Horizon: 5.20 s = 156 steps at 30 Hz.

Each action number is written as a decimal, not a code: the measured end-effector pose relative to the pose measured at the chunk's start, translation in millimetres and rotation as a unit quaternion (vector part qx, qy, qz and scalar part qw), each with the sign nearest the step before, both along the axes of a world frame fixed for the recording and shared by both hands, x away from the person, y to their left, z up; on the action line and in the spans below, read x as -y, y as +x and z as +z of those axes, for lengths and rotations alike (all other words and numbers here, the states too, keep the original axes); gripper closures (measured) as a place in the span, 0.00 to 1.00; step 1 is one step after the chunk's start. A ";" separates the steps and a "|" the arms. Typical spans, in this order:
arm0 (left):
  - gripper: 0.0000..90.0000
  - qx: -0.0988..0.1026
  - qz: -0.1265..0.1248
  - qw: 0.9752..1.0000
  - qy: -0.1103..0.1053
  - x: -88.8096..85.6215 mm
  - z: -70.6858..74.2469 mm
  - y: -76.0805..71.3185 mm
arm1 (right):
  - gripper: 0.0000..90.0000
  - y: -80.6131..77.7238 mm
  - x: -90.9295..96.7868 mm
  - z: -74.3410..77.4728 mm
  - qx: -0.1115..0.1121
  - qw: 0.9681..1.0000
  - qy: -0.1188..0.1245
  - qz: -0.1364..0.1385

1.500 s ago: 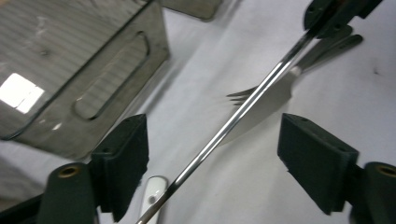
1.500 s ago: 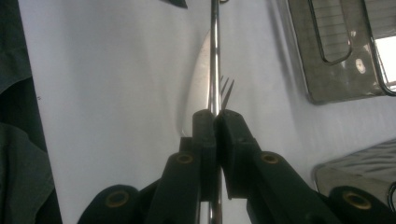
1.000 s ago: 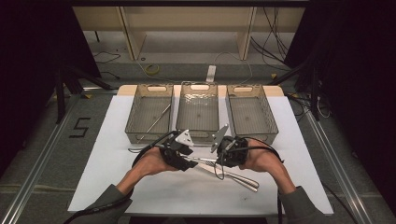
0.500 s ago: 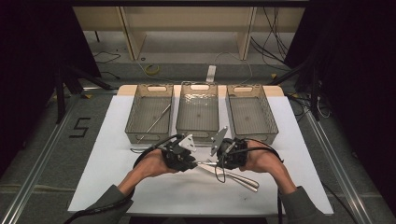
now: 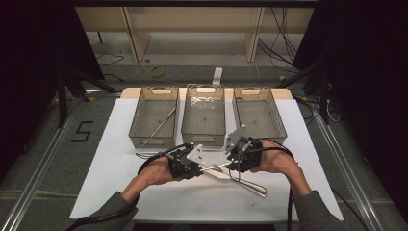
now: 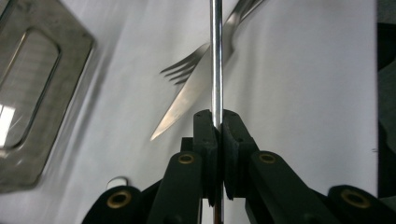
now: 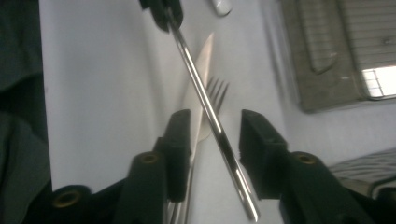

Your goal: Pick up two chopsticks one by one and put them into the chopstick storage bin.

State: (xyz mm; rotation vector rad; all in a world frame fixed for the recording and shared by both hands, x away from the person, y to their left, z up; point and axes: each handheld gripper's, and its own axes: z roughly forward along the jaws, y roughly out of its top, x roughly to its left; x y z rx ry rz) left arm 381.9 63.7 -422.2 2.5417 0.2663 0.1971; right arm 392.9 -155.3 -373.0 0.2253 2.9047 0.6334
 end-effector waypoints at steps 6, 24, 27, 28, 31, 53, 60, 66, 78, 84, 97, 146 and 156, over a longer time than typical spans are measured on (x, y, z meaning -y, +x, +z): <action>0.95 -0.001 0.045 0.999 0.000 -8.4 4.1 6.2 | 0.47 2.3 6.8 9.9 0.013 0.996 0.064 -0.058; 0.95 0.008 0.140 0.989 -0.035 -43.8 14.8 23.2 | 0.39 1.9 29.6 -1.7 0.050 0.963 0.194 -0.178; 0.95 0.008 0.158 0.986 -0.045 -51.5 17.8 25.9 | 0.38 -0.5 27.9 -6.7 0.051 0.962 0.197 -0.181; 0.95 0.009 0.160 0.986 -0.047 -53.7 18.9 26.7 | 0.38 -1.5 27.3 -8.3 0.050 0.961 0.203 -0.179; 0.95 0.012 0.169 0.984 -0.054 -58.9 22.1 28.3 | 0.37 -4.6 26.2 -11.0 0.052 0.959 0.214 -0.180; 0.95 -0.002 0.248 0.964 -0.094 -87.5 25.6 44.8 | 0.34 -19.4 37.3 -33.9 0.053 0.942 0.245 -0.224; 0.95 -0.002 0.263 0.959 -0.105 -92.1 25.8 49.5 | 0.33 -22.4 45.3 -38.3 0.040 0.933 0.265 -0.240; 0.95 -0.003 0.275 0.955 -0.115 -98.6 29.1 55.6 | 0.32 -26.5 57.2 -39.8 0.038 0.922 0.285 -0.260; 0.95 0.003 0.304 0.945 -0.124 -107.3 37.9 78.5 | 0.31 -40.3 75.0 -47.9 0.028 0.913 0.300 -0.275; 0.95 0.009 0.317 0.941 -0.122 -107.8 42.5 93.3 | 0.31 -45.6 73.9 -48.7 0.027 0.915 0.297 -0.270; 0.95 0.016 0.362 0.924 -0.123 -120.1 51.1 129.2 | 0.30 -55.8 72.4 -50.3 0.021 0.919 0.295 -0.260; 0.66 -0.032 0.423 0.902 -0.079 -146.8 5.8 165.3 | 0.30 -70.3 68.9 -54.1 0.010 0.931 0.278 -0.237; 0.41 -0.048 0.392 0.909 -0.131 -140.9 19.0 131.9 | 0.29 -71.0 69.5 -54.6 0.009 0.930 0.278 -0.239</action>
